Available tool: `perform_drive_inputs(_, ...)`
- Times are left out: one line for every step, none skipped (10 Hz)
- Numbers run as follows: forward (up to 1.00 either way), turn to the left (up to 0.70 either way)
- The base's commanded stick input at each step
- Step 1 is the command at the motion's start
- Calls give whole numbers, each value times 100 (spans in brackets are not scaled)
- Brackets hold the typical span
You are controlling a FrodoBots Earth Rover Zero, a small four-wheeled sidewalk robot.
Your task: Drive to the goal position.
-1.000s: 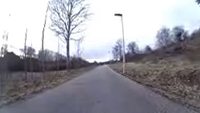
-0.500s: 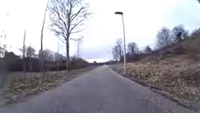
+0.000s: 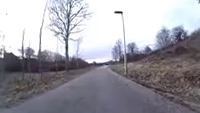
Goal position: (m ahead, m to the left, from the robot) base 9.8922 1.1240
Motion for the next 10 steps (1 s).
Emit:
perform_drive_inputs(50, 0)
perform_drive_inputs(50, 0)
perform_drive_inputs(50, 0)
perform_drive_inputs(50, 0)
perform_drive_inputs(50, 0)
perform_drive_inputs(50, 0)
perform_drive_inputs(50, 0)
perform_drive_inputs(50, 0)
perform_drive_inputs(50, 0)
perform_drive_inputs(50, 0)
